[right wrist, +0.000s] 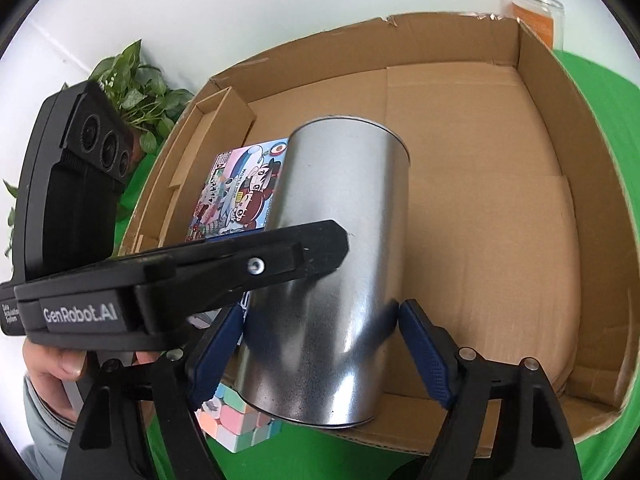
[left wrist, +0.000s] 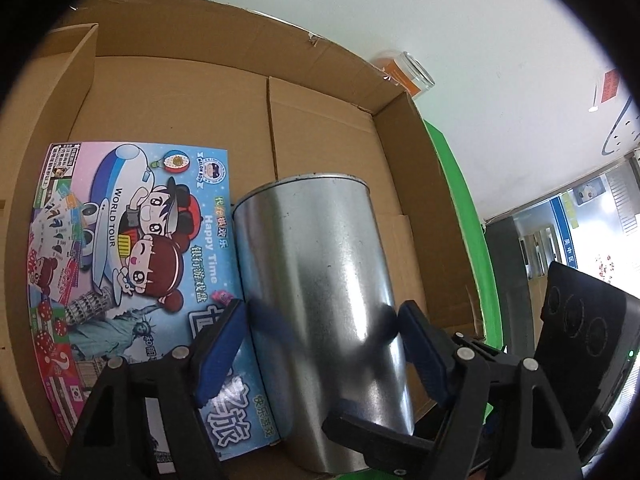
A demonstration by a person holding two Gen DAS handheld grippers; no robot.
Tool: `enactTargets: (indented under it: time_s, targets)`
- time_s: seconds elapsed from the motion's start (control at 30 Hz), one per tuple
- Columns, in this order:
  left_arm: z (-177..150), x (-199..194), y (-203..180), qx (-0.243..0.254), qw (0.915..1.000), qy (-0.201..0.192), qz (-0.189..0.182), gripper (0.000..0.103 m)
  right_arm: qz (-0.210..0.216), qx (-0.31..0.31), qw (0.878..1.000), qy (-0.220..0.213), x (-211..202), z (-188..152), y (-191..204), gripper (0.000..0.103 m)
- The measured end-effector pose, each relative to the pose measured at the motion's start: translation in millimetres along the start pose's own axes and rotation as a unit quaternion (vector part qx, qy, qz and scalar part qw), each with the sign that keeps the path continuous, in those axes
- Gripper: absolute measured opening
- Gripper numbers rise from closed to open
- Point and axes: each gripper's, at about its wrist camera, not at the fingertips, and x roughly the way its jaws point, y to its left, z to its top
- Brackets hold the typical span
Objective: Organize rigid objects
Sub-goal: 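Set the silver can upright in the box beside the game box, then grasp the yellow-labelled jar with the right tool and lift it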
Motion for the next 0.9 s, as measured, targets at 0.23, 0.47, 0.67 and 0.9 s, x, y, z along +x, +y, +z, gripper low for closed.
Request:
enactTargets:
  time_s: [0.23, 0.47, 0.67, 0.9]
  targets:
    - [-29, -50, -24, 0.069, 0.9931, -0.067, 0.067, 0.073, -0.001, 0.025, 1.0, 0.0, 17, -3, 2, 0.082]
    - [-73, -87, 4, 0.048, 0.9901, -0.079, 0.106, 0.073, -0.003, 0.046, 0.999, -0.014, 20, -8, 2, 0.081]
    - [-91, -83, 14, 0.046, 0.9876, -0.069, 0.133, 0.065, -0.016, 0.067, 0.998, -0.006, 25, -14, 12, 0.081]
    - [-90, -84, 15, 0.043, 0.9871, -0.067, 0.139, 0.065, -0.019, 0.067, 0.998, 0.004, 20, -13, 18, 0.084]
